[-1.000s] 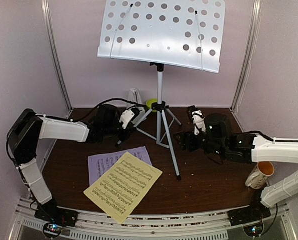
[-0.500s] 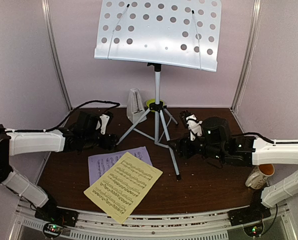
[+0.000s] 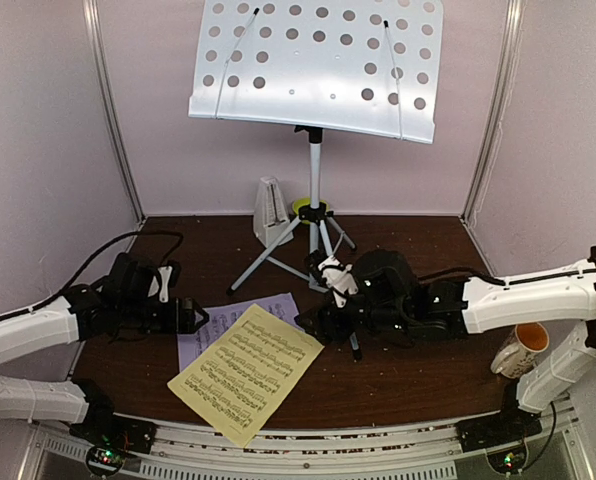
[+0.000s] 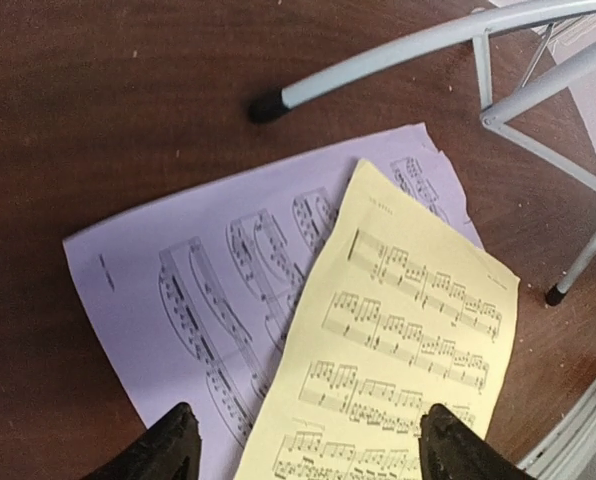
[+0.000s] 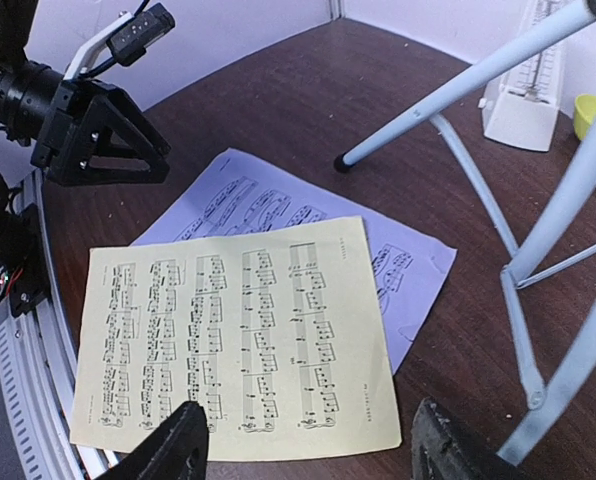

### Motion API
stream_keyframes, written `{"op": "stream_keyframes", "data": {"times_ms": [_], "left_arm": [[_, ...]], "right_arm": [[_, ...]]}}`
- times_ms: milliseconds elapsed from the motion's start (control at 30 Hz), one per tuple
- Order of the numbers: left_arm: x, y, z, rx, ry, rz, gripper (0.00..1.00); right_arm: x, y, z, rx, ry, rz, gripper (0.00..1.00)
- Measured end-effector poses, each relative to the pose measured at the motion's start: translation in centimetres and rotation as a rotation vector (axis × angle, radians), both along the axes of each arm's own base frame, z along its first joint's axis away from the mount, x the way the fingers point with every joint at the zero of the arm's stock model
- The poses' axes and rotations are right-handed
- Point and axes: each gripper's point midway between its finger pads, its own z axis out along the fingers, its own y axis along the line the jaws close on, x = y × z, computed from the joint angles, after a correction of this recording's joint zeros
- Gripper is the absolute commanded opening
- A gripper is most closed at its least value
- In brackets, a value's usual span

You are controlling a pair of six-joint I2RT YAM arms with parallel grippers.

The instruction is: Set up the instrument practice props

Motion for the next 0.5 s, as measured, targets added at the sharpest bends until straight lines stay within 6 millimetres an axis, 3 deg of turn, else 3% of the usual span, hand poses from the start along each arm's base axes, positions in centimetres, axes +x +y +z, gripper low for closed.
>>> {"op": "stream_keyframes", "data": {"times_ms": [233, 500], "left_arm": [[-5.1, 2.1, -3.2, -0.133, 0.175, 0.081, 0.76], [-8.8, 3.6, -7.3, -0.152, 0.335, 0.149, 0.74]], "right_arm": [[-1.2, 3.5, -3.1, -0.06, 0.044, 0.074, 0.66], [-1.6, 6.0, -5.7, -0.108, 0.078, 0.113, 0.62]]}}
